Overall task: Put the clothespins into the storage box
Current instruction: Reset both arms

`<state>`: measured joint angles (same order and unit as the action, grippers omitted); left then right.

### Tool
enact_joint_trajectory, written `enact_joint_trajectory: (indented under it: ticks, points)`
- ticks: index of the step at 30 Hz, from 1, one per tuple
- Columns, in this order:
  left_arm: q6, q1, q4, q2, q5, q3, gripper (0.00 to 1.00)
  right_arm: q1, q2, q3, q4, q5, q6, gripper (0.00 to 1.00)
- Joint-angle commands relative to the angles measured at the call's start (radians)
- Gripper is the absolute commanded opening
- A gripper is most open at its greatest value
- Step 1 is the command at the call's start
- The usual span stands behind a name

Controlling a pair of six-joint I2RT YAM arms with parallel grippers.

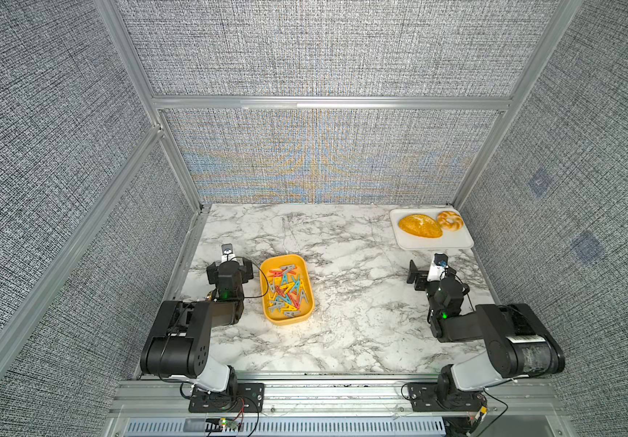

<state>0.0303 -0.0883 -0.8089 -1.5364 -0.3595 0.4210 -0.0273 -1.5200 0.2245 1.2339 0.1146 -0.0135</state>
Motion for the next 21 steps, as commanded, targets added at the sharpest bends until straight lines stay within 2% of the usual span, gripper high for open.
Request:
enact_joint_trajectory:
  ticks: [1, 21]
  points:
    - [0.008, 0.001, 0.0, 0.001, 0.008, 0.004, 0.99, -0.001, 0.002, 0.001, 0.004, -0.007, 0.005, 0.99]
    - [0.008, 0.002, -0.011, 0.006, 0.007, -0.004, 0.99, -0.001, 0.005, -0.009, 0.019, -0.017, -0.001, 0.99]
